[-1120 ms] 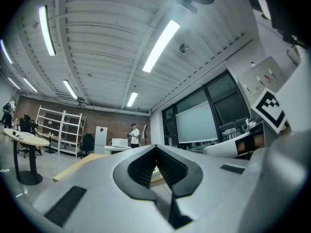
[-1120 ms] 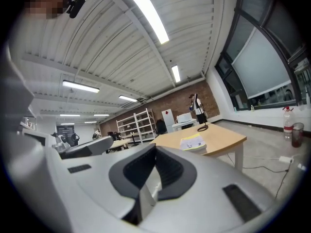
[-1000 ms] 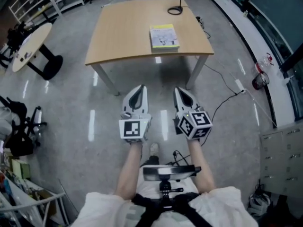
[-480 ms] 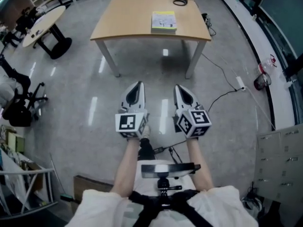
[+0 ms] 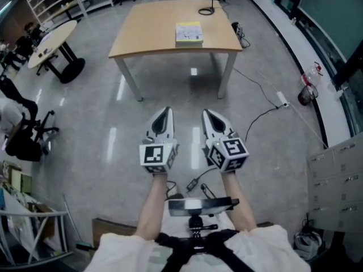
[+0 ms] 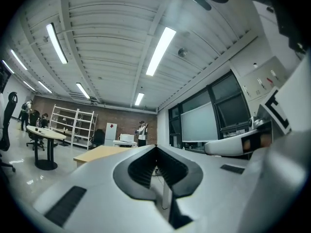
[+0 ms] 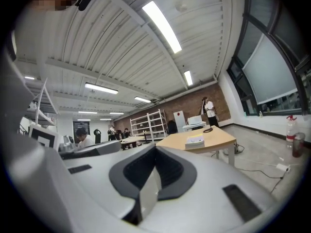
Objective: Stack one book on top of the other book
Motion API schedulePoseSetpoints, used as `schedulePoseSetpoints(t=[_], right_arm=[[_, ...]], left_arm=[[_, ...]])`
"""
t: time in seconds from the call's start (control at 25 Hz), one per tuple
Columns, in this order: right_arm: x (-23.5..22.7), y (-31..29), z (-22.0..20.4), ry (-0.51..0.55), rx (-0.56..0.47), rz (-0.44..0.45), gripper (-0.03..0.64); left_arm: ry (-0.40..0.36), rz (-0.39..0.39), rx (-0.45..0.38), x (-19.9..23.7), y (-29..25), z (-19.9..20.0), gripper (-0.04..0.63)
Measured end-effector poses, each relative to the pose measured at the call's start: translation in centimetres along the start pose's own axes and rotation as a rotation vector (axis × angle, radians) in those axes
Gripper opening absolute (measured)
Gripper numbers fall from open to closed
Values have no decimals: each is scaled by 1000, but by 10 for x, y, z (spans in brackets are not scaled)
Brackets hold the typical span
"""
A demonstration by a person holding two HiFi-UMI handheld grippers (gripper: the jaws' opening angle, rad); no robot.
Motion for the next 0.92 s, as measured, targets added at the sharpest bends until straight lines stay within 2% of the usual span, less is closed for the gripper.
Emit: schedulePoseSetpoints(t=[0.2, 0.48, 0.6, 0.92], right_arm=[[31, 0, 9, 0, -32, -4, 2], [56, -2, -13, 18, 10, 13, 2], [67, -9, -12, 20, 6, 24, 2], [58, -15, -9, 47, -12, 10, 2]], left_arm=[[-29, -51, -40, 12, 7, 13, 11], [-29, -100, -39, 11, 12, 9, 11], [-31, -95, -37, 22, 15, 9, 11], [-28, -112, -42, 23, 13, 6, 11]])
Point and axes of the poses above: the fingertips, and each gripper's own axes: y backward along the fingers, x to its left, z out of its top, the point moved 3 cm from there along y, backward along the fingers, and after that the axes turned 6 degrees about -x, right-handed, at the moved point
